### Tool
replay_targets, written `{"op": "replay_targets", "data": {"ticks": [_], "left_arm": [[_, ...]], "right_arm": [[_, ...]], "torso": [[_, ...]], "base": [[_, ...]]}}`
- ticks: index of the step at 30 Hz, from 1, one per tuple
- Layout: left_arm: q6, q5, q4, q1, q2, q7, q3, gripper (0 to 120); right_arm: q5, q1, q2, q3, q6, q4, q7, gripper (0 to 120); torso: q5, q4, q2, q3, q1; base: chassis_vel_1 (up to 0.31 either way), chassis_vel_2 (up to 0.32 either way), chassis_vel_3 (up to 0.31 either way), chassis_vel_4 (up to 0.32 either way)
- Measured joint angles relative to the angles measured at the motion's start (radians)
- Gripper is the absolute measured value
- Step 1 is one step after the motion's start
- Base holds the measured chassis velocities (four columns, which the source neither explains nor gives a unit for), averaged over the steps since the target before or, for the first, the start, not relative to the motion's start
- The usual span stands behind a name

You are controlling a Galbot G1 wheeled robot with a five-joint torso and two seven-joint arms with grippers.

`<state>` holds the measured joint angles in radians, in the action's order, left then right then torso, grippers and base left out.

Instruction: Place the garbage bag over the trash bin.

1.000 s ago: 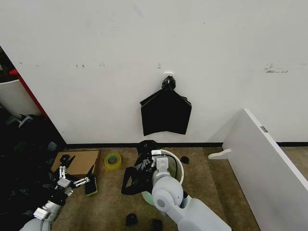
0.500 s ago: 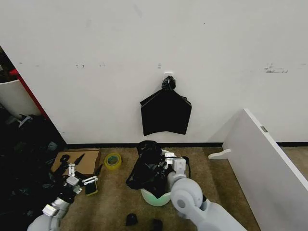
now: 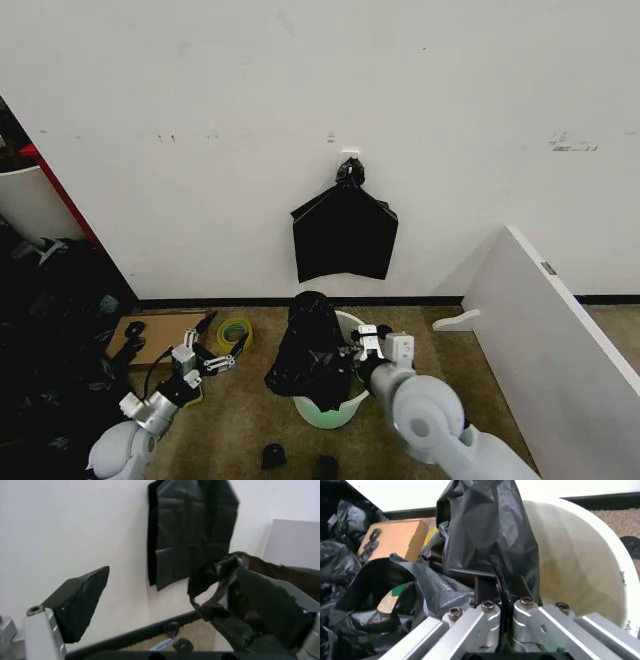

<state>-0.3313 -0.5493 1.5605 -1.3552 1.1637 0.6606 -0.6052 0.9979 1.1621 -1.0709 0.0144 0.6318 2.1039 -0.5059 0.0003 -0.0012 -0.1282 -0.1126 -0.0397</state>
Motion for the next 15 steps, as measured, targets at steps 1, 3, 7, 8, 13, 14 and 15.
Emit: {"op": "replay_targets", "data": {"ticks": [1,3,7,8,13,14,15], "left_arm": [[0.040,-0.021,0.016,0.001,-0.006,-0.028,0.009,100],[0.075,-0.043,0.031,0.003,-0.011,-0.054,0.020,100],[0.176,-0.131,0.082,0.005,-0.028,-0.132,0.082,100],[0.230,-0.172,0.112,0.005,-0.038,-0.180,0.123,100],[0.410,-0.192,0.186,0.018,-0.048,-0.334,0.208,100],[0.428,-0.190,0.192,0.023,-0.047,-0.353,0.218,100],[0.445,-0.183,0.196,0.031,-0.045,-0.377,0.234,100]], "right_arm": [[-0.003,0.001,0.000,-0.002,0.004,0.000,0.003,0],[-0.007,0.003,-0.002,-0.002,0.008,0.000,0.005,0],[-0.020,0.011,-0.008,0.005,0.014,0.000,0.009,0],[-0.026,0.019,-0.011,0.012,0.017,0.001,0.009,0],[-0.044,0.032,-0.013,0.023,0.017,0.001,0.009,0],[-0.047,0.034,-0.014,0.024,0.017,0.002,0.009,0],[-0.050,0.036,-0.015,0.025,0.016,0.002,0.008,0]], "torso": [[0.0001,0.0002,0.000,0.000,0.000],[0.0004,0.0002,0.000,0.000,0.000],[0.0000,0.0001,0.000,0.000,0.000],[0.0000,0.0000,0.000,0.000,0.000],[0.0000,0.0000,0.000,0.000,0.000],[0.0001,-0.0001,0.000,0.000,0.000],[0.0002,0.0000,0.000,0.000,0.000]], "base": [[0.000,0.000,0.000,0.000],[0.000,0.000,0.000,0.000],[0.000,0.000,0.000,0.000],[0.000,0.000,0.000,0.000],[0.000,0.000,0.000,0.000],[0.000,0.000,0.000,0.000],[0.000,0.000,0.000,0.000]]}}
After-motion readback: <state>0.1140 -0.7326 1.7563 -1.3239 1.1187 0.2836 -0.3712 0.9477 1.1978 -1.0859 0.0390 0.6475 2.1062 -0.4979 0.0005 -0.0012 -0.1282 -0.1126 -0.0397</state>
